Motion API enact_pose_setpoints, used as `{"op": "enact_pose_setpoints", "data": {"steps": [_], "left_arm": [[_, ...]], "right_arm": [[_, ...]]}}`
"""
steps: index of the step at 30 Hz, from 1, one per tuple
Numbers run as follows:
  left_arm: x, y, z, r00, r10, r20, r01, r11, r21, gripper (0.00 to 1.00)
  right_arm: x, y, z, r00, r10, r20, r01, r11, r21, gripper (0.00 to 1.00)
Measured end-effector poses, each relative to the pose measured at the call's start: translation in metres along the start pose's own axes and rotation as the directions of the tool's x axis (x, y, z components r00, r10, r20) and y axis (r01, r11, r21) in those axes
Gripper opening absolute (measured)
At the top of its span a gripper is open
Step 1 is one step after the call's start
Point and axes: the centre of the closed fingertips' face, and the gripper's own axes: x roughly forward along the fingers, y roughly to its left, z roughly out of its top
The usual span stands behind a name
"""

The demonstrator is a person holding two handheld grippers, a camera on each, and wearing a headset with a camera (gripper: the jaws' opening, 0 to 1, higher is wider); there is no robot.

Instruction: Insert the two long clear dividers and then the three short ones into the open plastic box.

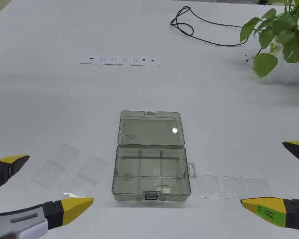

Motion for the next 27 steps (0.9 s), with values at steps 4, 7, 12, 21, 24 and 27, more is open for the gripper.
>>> {"op": "enact_pose_setpoints", "data": {"steps": [4, 7, 12, 21, 24, 27], "left_arm": [[0.0, 0.001, 0.0, 1.0, 0.0, 0.003, 0.0, 1.0, 0.004, 1.0], [0.0, 0.002, 0.001, 1.0, 0.002, 0.006, -0.002, 1.0, 0.001, 1.0], [0.0, 0.001, 0.002, 0.9999, 0.004, 0.013, -0.004, 1.0, 0.0, 1.0], [0.002, 0.001, -0.001, 1.0, -0.006, 0.0, 0.006, 1.0, 0.001, 1.0], [0.003, 0.003, -0.003, 0.9999, -0.007, -0.009, 0.007, 1.0, 0.002, 1.0], [0.003, 0.004, -0.006, 0.9999, -0.008, -0.015, 0.008, 1.0, -0.006, 1.0]], "right_arm": [[0.003, 0.0, -0.003, 1.0, 0.002, -0.008, -0.002, 1.0, -0.003, 1.0], [0.003, -0.002, -0.008, 0.9997, 0.001, -0.024, -0.001, 1.0, -0.002, 1.0], [0.002, -0.003, -0.011, 0.9993, 0.0, -0.037, 0.0, 1.0, -0.007, 1.0], [0.003, -0.002, -0.014, 0.9986, 0.003, -0.052, -0.004, 1.0, -0.014, 1.0], [0.005, -0.002, -0.015, 0.9983, 0.004, -0.057, -0.005, 1.0, -0.017, 1.0], [0.007, -0.002, -0.015, 0.9982, 0.006, -0.059, -0.007, 1.0, -0.018, 1.0]]}}
